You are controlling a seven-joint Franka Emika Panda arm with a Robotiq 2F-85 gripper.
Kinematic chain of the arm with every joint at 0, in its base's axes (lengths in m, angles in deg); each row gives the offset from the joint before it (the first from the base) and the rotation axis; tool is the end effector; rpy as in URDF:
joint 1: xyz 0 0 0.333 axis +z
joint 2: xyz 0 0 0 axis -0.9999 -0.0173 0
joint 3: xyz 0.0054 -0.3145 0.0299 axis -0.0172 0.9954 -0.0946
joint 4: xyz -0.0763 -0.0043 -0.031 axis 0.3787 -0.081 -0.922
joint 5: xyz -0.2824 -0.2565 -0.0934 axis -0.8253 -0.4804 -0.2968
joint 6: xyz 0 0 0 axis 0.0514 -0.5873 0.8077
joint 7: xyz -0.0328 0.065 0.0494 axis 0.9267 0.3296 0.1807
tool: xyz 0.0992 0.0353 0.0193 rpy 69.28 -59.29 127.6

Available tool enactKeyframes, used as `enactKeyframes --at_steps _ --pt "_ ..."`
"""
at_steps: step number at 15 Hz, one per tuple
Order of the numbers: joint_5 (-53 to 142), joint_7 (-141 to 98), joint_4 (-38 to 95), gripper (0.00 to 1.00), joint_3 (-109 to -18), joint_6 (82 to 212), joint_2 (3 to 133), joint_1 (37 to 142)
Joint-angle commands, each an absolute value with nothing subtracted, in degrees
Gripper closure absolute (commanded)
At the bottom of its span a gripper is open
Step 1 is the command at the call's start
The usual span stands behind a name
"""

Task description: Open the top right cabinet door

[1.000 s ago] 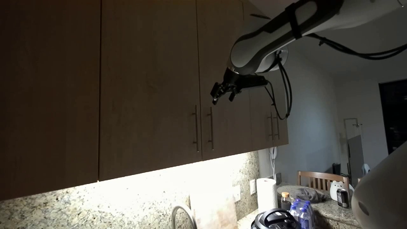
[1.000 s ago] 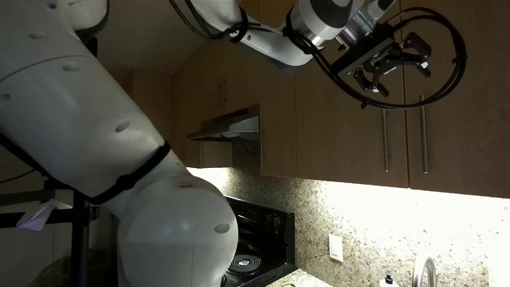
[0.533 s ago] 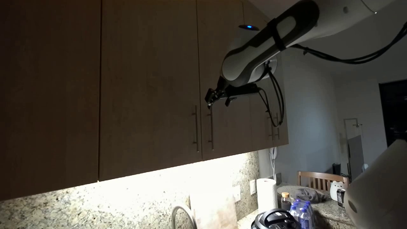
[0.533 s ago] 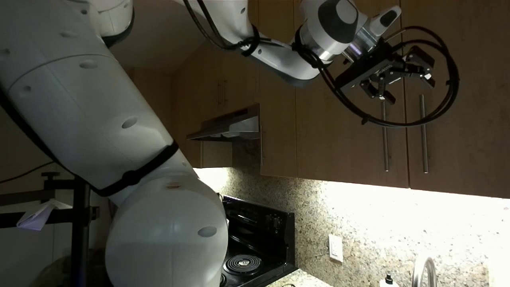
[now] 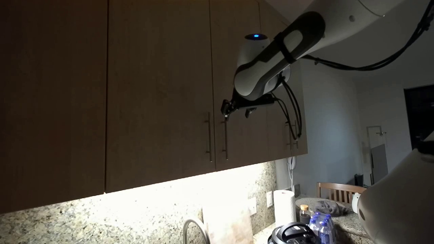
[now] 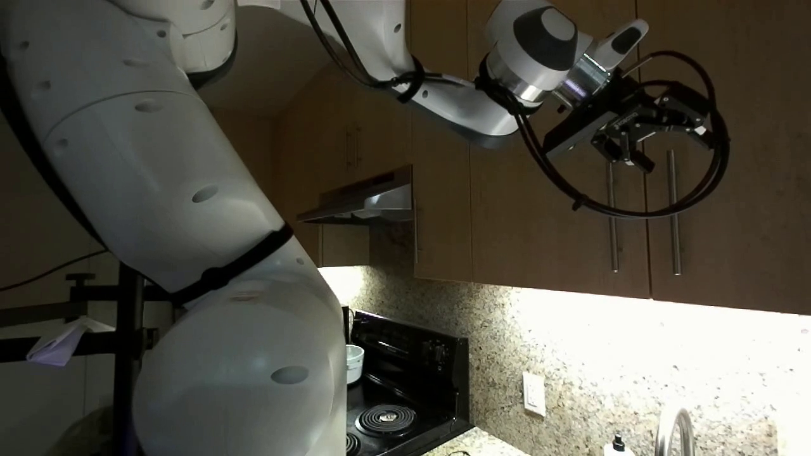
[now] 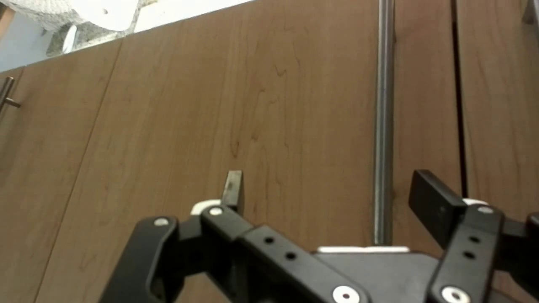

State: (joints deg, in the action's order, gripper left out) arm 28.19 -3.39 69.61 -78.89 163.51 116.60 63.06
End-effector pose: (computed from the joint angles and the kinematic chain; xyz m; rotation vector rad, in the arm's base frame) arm 0.4290 -0.0864 0.6369 2.5134 -0.5330 1.1785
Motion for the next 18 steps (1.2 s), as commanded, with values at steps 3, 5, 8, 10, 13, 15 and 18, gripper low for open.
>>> enactKeyframes --at_steps 3,5,8,10,13,15,18 --pt "27.05 -1.76 69.24 0.00 -78.67 159.48 114.21 65.88" --pt "26.48 -1.17 68.88 0.00 -78.80 159.54 112.99 66.33" --pt "24.94 0.59 68.17 0.00 -79.29 160.52 111.19 65.57" --pt "23.10 2.66 67.54 0.00 -79.57 161.13 109.91 64.87" --pt "19.61 6.34 66.20 0.00 -79.81 162.05 108.40 64.17" --pt "17.20 8.90 65.20 0.00 -80.05 162.58 107.40 63.62" --pt "12.86 13.17 63.48 0.00 -79.94 162.49 105.86 63.27"
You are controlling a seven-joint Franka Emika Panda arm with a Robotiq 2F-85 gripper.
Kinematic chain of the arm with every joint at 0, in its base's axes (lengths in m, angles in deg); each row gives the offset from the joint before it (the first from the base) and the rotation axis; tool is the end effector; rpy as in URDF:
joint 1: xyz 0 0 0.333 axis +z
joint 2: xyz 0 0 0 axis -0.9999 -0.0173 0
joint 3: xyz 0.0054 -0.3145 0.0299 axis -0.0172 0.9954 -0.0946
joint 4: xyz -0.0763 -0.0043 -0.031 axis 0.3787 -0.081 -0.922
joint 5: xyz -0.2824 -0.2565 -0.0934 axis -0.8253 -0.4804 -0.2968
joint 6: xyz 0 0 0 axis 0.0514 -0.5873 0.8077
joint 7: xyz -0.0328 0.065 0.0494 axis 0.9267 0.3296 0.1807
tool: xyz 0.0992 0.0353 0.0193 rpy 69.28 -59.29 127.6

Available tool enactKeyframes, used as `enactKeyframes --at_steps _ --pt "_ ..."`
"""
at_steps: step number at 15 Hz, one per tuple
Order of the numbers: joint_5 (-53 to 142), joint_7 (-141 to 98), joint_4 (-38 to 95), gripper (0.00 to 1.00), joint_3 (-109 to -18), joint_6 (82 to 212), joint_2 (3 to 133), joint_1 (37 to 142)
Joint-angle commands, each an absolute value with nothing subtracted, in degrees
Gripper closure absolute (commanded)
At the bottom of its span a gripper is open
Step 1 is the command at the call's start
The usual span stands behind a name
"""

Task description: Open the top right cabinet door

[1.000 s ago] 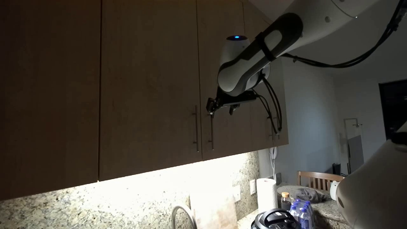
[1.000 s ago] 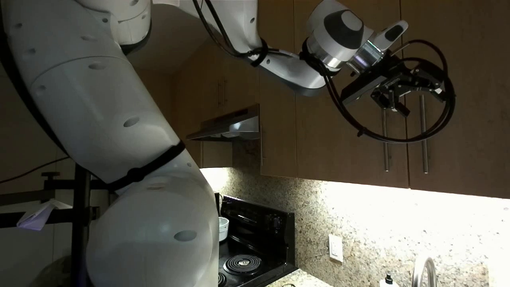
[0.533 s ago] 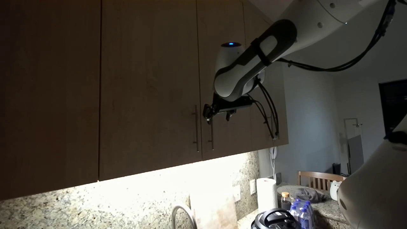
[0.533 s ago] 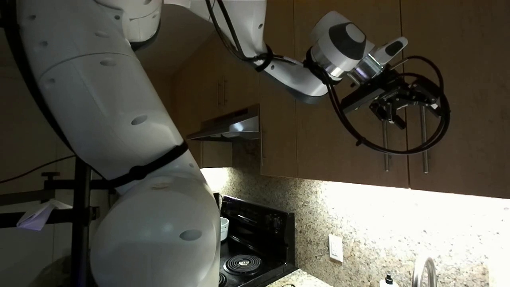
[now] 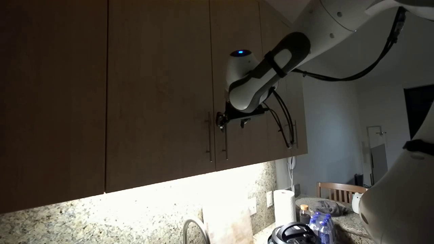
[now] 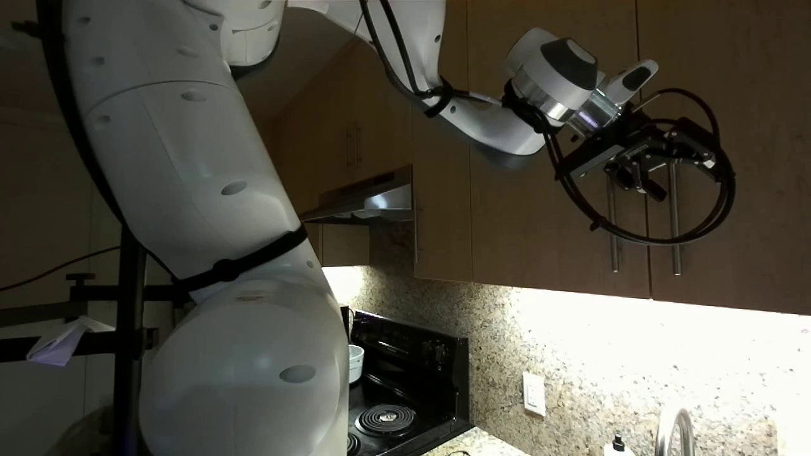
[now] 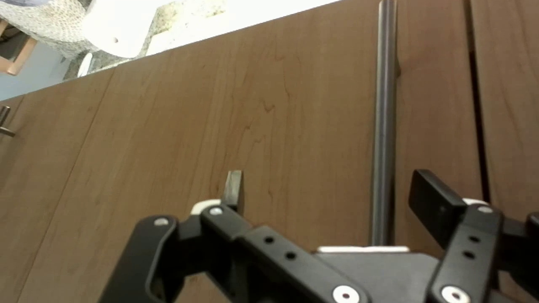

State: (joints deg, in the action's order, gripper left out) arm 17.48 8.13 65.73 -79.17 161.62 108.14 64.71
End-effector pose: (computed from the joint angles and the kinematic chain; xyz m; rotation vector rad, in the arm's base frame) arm 0.4729 -0.0845 0.6007 2.5079 -0.5862 1.0791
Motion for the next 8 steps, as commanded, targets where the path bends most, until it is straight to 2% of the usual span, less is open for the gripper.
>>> enactKeyframes --at_steps 1,8 --pt "11.17 15.00 62.89 0.00 -79.84 162.38 105.25 63.17" --pt "1.43 23.83 60.86 0.00 -77.60 160.78 102.38 65.66"
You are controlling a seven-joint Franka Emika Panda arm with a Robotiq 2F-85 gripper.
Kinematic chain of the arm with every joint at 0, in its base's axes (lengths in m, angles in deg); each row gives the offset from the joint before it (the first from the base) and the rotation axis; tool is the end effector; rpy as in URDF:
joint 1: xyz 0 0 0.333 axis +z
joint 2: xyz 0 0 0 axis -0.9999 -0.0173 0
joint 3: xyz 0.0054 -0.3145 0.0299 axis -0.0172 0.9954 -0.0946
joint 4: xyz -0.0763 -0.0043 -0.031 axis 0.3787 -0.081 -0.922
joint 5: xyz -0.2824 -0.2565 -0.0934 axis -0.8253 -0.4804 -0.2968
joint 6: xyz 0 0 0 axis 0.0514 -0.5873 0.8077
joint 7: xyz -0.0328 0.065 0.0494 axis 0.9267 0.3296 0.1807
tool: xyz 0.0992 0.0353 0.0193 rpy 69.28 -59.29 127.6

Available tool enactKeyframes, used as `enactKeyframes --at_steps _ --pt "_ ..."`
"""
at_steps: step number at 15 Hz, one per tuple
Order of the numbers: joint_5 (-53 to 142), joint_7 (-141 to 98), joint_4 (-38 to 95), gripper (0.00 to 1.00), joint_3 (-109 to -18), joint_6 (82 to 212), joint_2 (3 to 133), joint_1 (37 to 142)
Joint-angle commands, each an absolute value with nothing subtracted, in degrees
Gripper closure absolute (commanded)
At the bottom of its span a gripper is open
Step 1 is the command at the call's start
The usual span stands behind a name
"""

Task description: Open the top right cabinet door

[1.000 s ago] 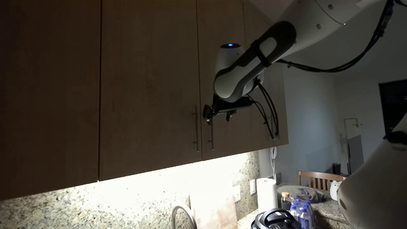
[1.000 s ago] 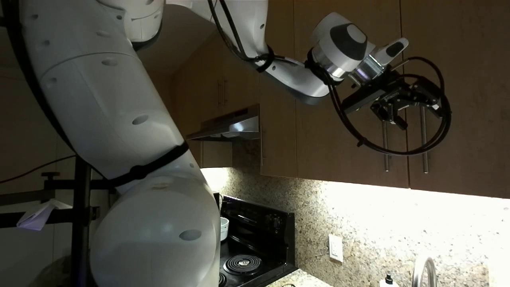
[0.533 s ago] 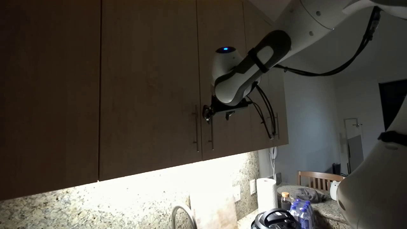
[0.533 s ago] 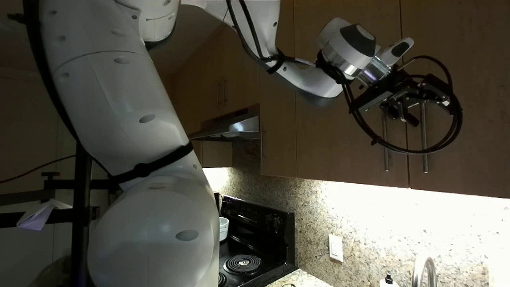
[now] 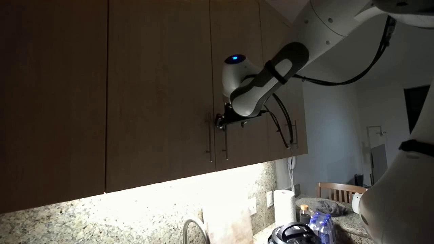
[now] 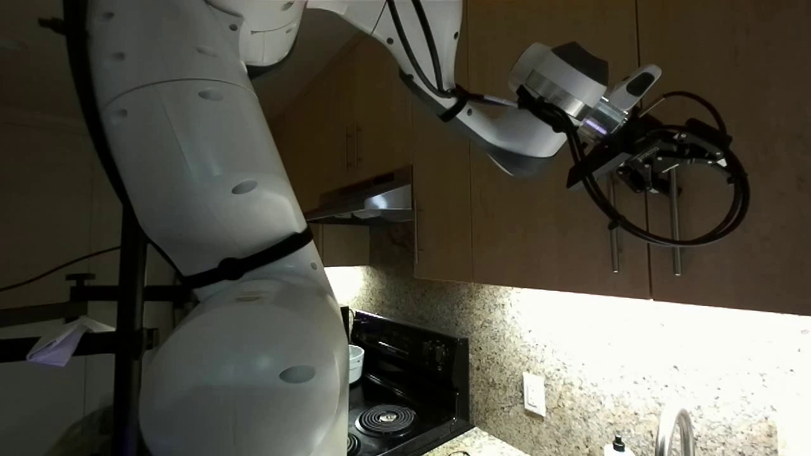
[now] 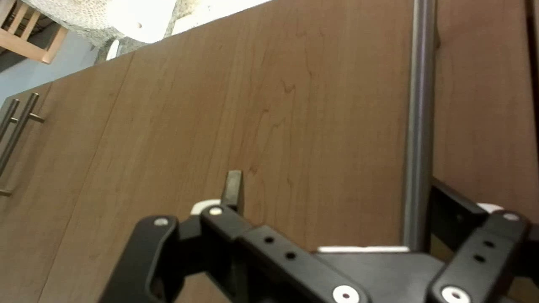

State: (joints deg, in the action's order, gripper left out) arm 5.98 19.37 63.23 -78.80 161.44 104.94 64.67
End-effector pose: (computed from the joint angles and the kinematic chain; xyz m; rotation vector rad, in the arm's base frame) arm 0.4884 -0.0904 0.5946 2.4078 -0.6419 1.1045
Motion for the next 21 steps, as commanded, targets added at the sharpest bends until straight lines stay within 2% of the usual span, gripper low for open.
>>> enactKeyframes --at_steps 1,21 --pt "0.47 24.82 60.71 0.00 -77.23 160.49 102.15 65.97" --pt "-0.87 26.33 60.22 0.00 -69.30 155.47 101.03 72.27"
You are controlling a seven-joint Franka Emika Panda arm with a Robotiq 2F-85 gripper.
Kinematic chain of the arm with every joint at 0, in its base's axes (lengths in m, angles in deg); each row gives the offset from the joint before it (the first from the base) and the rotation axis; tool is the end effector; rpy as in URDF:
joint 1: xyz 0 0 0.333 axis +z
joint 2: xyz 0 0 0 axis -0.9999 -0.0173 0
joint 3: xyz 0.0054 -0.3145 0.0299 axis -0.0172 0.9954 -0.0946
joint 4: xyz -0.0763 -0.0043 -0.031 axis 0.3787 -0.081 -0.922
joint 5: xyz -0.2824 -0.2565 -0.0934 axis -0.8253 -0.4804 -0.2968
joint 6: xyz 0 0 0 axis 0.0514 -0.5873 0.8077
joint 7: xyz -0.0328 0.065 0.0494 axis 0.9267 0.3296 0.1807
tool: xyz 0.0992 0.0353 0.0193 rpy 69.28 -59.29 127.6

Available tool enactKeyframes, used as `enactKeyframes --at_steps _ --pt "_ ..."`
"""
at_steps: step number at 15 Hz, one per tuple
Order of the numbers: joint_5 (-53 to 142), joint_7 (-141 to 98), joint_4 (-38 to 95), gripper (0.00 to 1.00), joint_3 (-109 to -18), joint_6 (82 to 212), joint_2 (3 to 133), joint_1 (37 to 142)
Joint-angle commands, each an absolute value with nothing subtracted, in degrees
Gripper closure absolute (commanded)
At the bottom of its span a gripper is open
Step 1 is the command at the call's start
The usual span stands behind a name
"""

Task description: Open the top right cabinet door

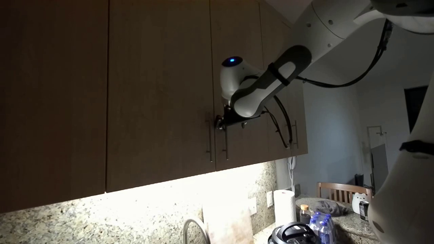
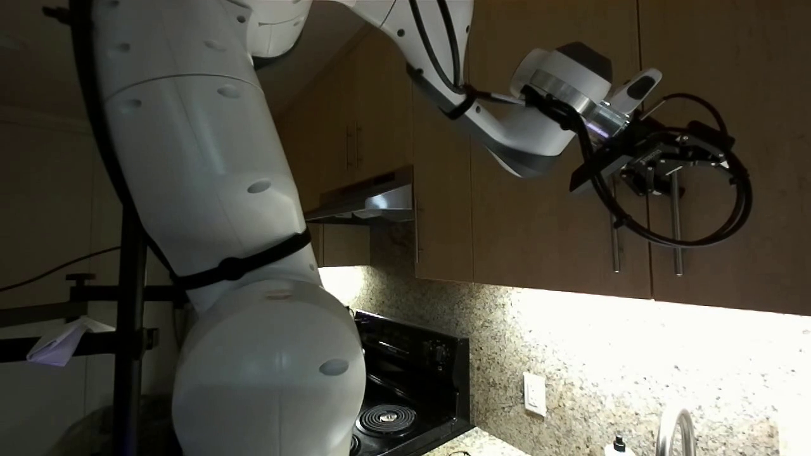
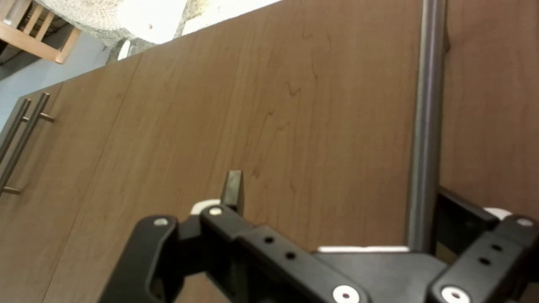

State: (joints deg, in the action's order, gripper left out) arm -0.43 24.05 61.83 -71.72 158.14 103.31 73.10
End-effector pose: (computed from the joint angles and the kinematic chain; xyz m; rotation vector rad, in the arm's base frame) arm 0.4939 -0.0919 0.5902 2.3844 -0.6548 1.0826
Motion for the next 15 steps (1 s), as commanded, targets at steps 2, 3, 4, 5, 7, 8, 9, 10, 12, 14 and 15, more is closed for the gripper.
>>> enactKeyframes --at_steps 2,3,4,5,7,8,9,10,12,14,15 --pt "-0.27 26.43 60.31 0.00 -68.80 155.08 101.34 72.51" --pt "0.13 26.54 60.45 0.00 -68.58 154.94 101.67 72.49" --pt "0.55 26.59 60.76 0.00 -68.37 154.77 102.24 72.46" --pt "0.94 26.74 60.91 0.00 -68.27 154.74 102.53 72.47" --pt "1.86 27.61 61.69 0.00 -68.09 154.70 103.82 72.49" --pt "2.63 28.05 62.42 0.00 -67.94 154.95 104.80 72.57" --pt "3.11 28.73 62.78 0.00 -67.88 155.07 105.25 72.57" --pt "3.56 29.37 63.32 0.00 -67.83 155.19 105.84 72.55" --pt "4.08 30.66 63.81 0.00 -67.86 155.26 106.31 72.22" --pt "4.33 31.73 64.26 0.00 -67.75 155.06 106.73 72.03" --pt "4.36 32.32 64.47 0.00 -67.76 154.89 106.95 71.94"
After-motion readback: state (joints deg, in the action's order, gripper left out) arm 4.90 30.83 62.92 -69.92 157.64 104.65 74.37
